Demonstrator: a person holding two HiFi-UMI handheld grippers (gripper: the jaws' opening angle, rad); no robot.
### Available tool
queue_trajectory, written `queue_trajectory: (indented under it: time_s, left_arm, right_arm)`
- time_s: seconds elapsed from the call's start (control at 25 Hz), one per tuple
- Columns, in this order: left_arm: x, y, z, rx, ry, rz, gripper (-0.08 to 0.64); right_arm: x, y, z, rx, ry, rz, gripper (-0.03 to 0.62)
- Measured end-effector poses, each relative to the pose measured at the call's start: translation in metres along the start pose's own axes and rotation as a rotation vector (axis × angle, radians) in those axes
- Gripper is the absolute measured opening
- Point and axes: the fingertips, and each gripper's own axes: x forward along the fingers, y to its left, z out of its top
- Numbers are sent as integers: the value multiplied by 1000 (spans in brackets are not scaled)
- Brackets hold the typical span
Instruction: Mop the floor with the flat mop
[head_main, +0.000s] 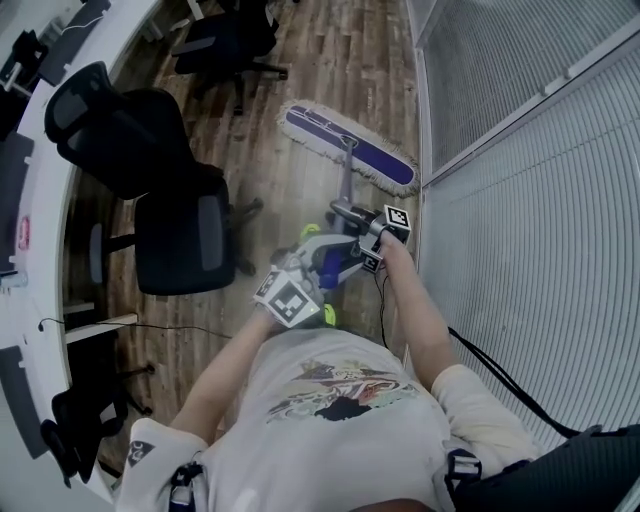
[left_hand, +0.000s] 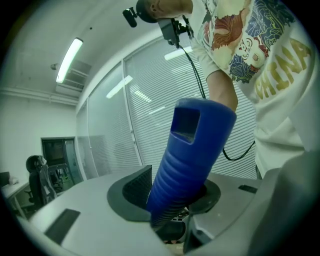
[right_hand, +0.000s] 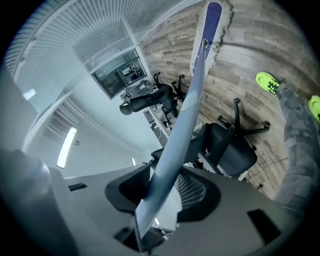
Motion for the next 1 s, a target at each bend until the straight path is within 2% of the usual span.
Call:
queue_trajectory:
  time_s: [0.28,0.36,0.56,0.76,0.84,1.0]
  left_arm:
    - [44,137,-33,-13,-27,-12,124]
    - [48,162,-43,-9,-23,-22,124]
    - [53,193,-60,0,-37,-27,126]
    - [81,286,-82,-2,-37,-32,126]
    - [88,297,-87,5,-28,-43,126]
    - [90,286,-96,37,7,-73,124]
  right_arm:
    - [73,65,111,0,-29,7,150]
    - [89,75,131,0,-51,13,150]
    - [111,87,160,-23,-72,26,150]
    - [161,130,235,-17,-109,28,150]
    - [166,134,248,-13,-121,33,150]
    - [162,127,249,-8,-117,36,149]
